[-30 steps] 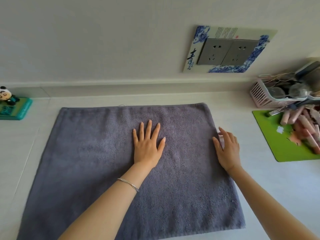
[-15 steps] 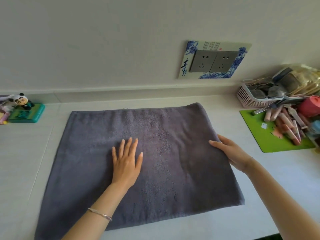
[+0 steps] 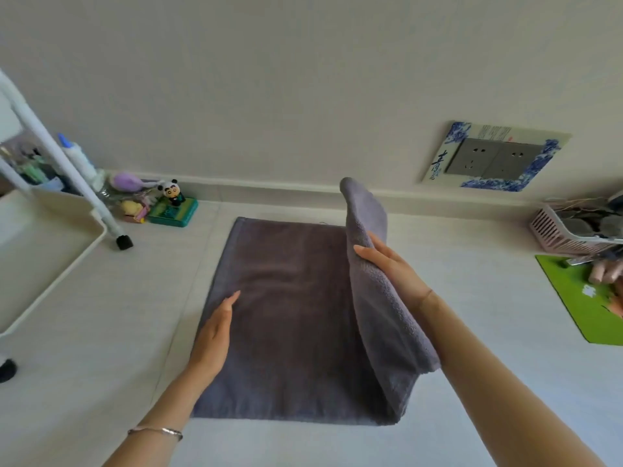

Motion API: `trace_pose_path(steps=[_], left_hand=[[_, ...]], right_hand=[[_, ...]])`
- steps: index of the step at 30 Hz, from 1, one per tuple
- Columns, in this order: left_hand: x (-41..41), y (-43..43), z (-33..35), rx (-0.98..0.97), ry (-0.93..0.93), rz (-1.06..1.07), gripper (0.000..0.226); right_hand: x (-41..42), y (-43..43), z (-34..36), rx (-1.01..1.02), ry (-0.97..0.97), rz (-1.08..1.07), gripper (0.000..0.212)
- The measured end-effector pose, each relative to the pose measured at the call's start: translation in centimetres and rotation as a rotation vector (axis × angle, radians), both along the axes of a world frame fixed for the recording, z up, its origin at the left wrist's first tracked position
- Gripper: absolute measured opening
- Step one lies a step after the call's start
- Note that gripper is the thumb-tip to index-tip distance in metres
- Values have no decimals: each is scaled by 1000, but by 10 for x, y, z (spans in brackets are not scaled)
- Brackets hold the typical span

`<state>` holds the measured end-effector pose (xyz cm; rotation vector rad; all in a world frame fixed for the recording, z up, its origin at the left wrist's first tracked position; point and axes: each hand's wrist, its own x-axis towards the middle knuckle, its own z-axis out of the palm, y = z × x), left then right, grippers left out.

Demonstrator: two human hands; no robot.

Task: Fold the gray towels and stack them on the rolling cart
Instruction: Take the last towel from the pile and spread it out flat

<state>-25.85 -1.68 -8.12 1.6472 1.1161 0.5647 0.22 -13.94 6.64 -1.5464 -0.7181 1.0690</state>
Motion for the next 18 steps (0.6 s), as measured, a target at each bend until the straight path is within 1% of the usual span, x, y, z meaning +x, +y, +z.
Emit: trace_pose_path(steps=[2, 4, 6, 8, 11, 13, 14, 15, 16, 17, 18], left_hand=[[-4, 3, 11, -221, -191, 117, 47], [-4, 6, 19, -384, -321, 177, 53], [-8, 11, 17, -447, -396, 229, 55], [-10, 12, 15, -483, -421, 232, 57], [-11, 13, 18, -473, -339, 191, 62], [-16, 20, 20, -466, -291, 188, 57], [-18, 24, 19, -437, -269, 180, 54], [-22, 28, 19, -379, -201, 163, 52], [-28, 31, 14, -287, -108, 135, 53], [-33, 32, 13, -206, 0, 132, 49], [-39, 30, 10, -172, 80, 125, 41]], right_hand=[[-29, 28, -6, 11, 14, 60, 32], [-59, 53, -18, 18, 55, 89, 33], [-93, 79, -38, -7, 29, 135, 40], [-124, 100, -63, -63, -2, 190, 52], [-154, 110, -90, -175, 34, 252, 59], [-161, 107, -102, -214, 98, 289, 59], [-160, 105, -105, -216, 123, 291, 55], [-156, 103, -106, -217, 136, 285, 49], [-152, 99, -106, -213, 136, 273, 41], [-144, 95, -104, -199, 115, 256, 34], [-136, 88, -104, -183, 83, 239, 28]])
